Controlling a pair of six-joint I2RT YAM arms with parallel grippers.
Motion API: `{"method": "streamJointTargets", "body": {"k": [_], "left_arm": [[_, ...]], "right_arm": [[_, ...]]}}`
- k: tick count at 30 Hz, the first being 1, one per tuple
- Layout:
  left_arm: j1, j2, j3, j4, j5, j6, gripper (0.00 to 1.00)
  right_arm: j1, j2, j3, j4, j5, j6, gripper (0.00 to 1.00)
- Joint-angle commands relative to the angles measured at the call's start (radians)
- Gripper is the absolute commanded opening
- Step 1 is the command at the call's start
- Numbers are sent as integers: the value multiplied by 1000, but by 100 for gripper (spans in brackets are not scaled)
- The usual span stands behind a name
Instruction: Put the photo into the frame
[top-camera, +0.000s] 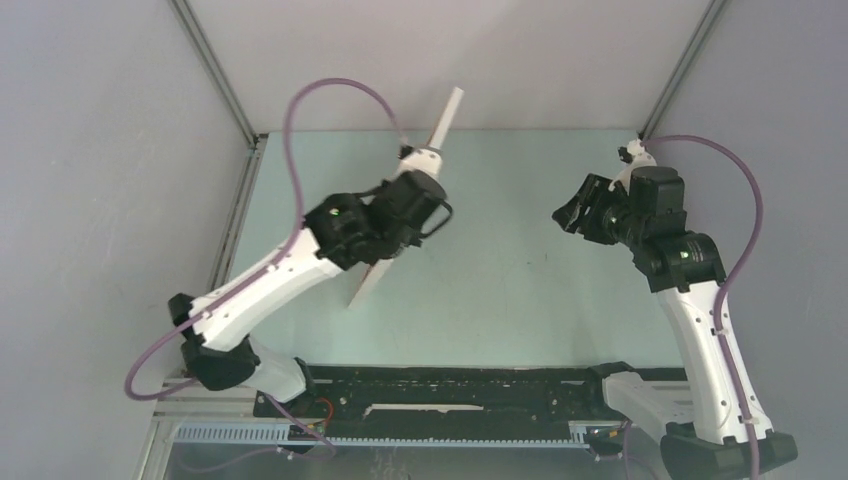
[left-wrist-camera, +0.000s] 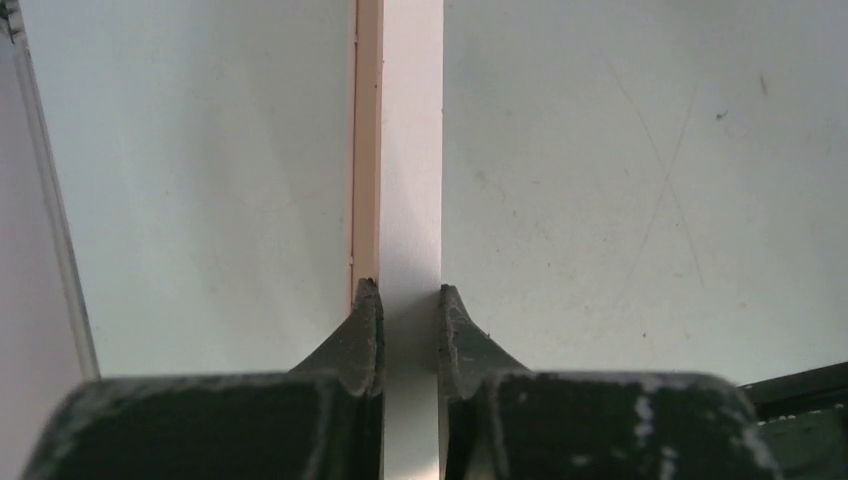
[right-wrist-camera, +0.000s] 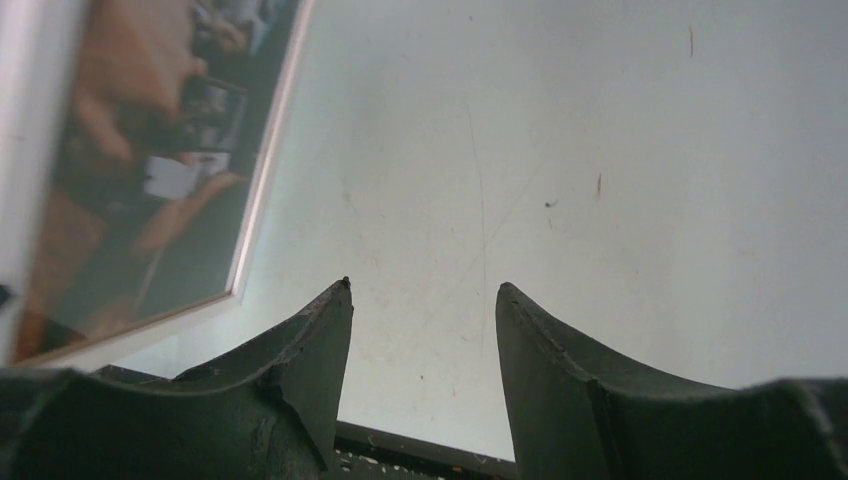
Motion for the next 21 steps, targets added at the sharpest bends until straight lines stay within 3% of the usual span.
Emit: {"method": "streamJointTargets", "body": {"k": [1,4,9,14,21], "left_arm": [[119,-132,23,57,55,37,0],[261,-260,-76,118,153,27,0],[551,-454,-389,335,427,-64,0],[844,-591,-539,461,606,-140,0],[1066,-720,-728,604,772,-270,0]], "right_arm": [[-2,-8,-25,-20,9,-14,62],[-2,-11,-51,0,-12,-2,62],[0,9,-105,39,-80,36,61],[73,47,-178,88,-95,67,61],[201,134,-239,166,-65,111,61]]}}
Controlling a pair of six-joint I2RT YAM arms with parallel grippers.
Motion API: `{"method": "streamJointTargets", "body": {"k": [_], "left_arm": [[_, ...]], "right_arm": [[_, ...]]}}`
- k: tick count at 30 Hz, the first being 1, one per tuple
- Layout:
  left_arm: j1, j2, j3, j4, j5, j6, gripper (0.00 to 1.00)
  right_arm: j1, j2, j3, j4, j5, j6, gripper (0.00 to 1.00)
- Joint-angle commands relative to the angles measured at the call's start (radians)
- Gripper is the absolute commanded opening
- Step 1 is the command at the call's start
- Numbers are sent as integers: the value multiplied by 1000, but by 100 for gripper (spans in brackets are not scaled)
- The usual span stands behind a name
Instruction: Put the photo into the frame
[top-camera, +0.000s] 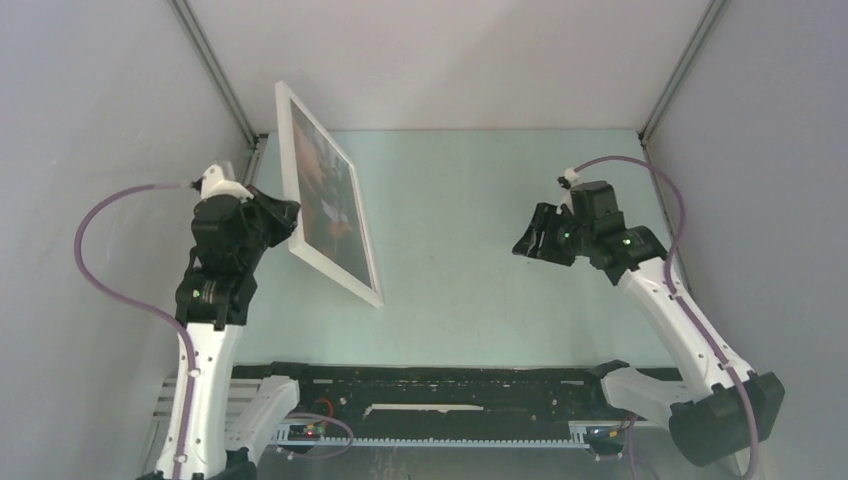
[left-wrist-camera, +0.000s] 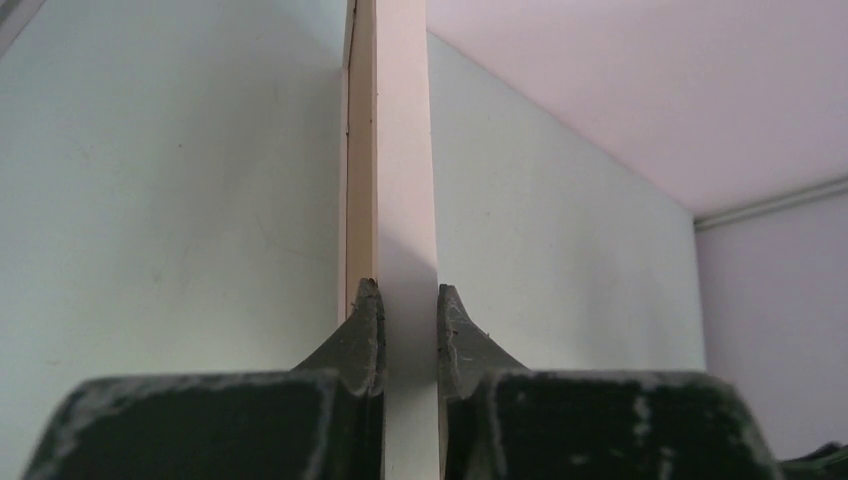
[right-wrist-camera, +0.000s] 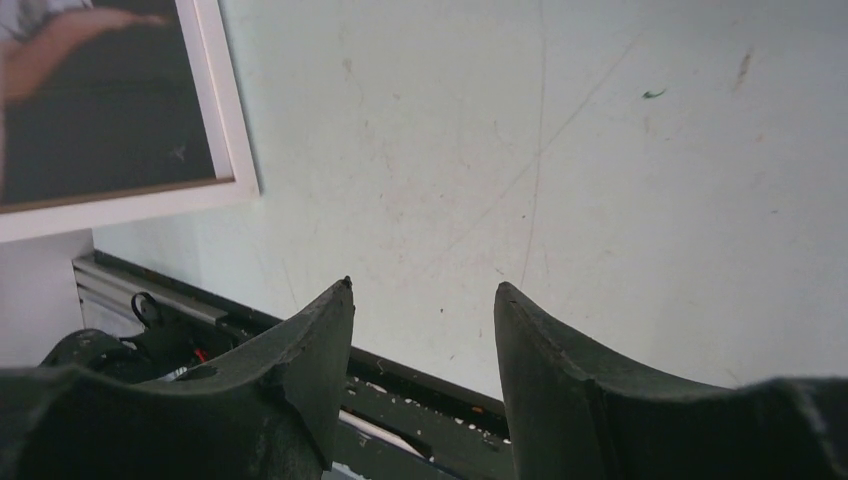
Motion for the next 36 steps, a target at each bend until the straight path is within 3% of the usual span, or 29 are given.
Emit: {"method": "streamJointTargets", "body": {"k": [1,6,19,28,36], "left_arm": [[97,-68,-143,159,152,-106,0],[165,-169,-225,139,84,-147,0],[175,-356,-481,40,-101,-166,0],[173,-447,-583,-19,-181,-188,0],[174,-493,-602,-54,-259,-246,0]], "right_arm": [[62,43,-20,90,13,47,61],[114,117,-43,132,22,61,61],[291,433,-69,431,-101,152,62],[319,681,1,726,-216,250,61],[307,757,8,815,-142,237,61]]}}
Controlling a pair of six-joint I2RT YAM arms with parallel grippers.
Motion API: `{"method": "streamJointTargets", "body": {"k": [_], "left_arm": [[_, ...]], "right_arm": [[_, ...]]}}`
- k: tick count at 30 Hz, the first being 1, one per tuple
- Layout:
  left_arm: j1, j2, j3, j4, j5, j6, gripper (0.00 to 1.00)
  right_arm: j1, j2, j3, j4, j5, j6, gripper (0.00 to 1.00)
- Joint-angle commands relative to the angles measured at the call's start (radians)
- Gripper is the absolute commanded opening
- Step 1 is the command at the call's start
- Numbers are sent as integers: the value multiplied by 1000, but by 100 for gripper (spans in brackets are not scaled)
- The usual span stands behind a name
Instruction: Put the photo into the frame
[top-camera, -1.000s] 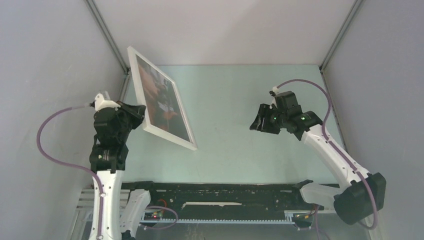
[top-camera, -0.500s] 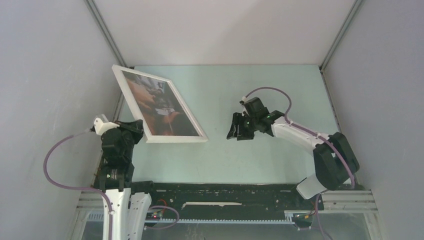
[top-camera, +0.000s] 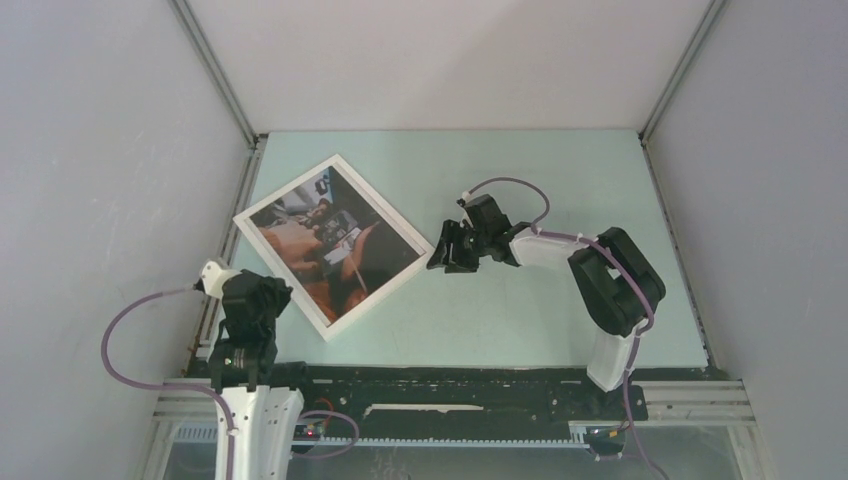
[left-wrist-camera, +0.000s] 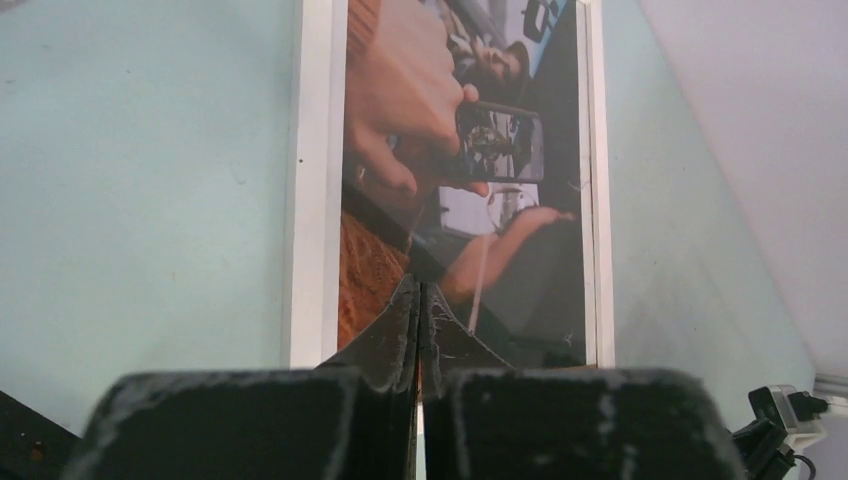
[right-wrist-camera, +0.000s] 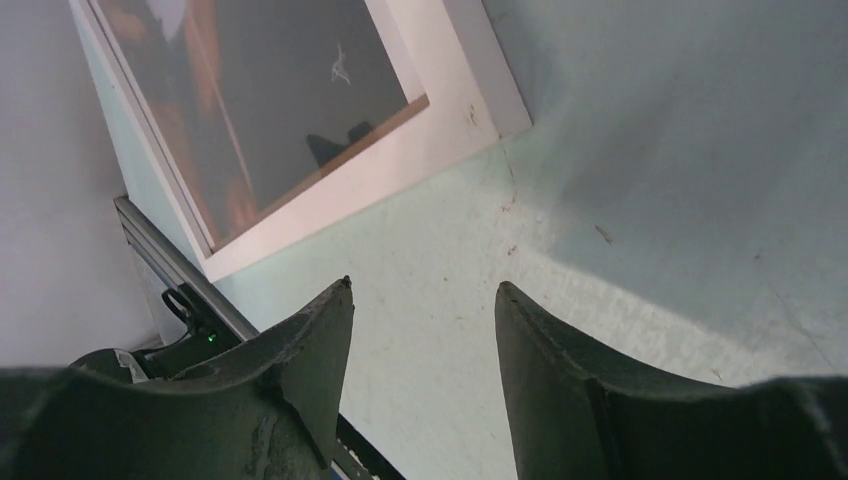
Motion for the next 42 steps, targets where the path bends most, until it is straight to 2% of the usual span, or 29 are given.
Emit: {"method": "streamJointTargets", "body": {"k": [1,4,7,9,11,14,17,19,22,24,29,35,42], "left_arm": [[2,-24,-5,-17,-77,-16,0],[1,-29,16,-20,-76,-6,0],[3,-12,60,-16,-15,21,1],[2,8,97,-12,60,47,11],[3,36,135,3,143,80,24],[2,69,197,37,325,146,44],[3,87,260,106,533,212,66],[2,90,301,175,672,251,77],[-11,105,360,300,811,248,90],[-47,125,403,355,839,243,99],[-200,144,504,392,731,279,100],[-207,92,560,427,672,284,100],[-207,28,567,424,624,281,100]], "right_arm": [[-4,-6,-11,151,15,14,61],[-11,-49,-83,254,7,28,61],[-25,-87,-160,345,-16,36,61],[-30,-115,-201,389,-31,31,62],[-29,-160,-215,357,-4,8,64],[-18,-321,-223,175,109,-59,70],[5,-562,-224,-70,275,-156,87],[7,-734,-219,-202,336,-211,96],[7,-975,-157,-388,399,-275,100],[7,-1105,-108,-471,403,-305,100],[7,-1296,56,-633,470,-349,100],[7,-1382,215,-739,537,-383,100],[7,-1441,231,-734,615,-379,100]]}}
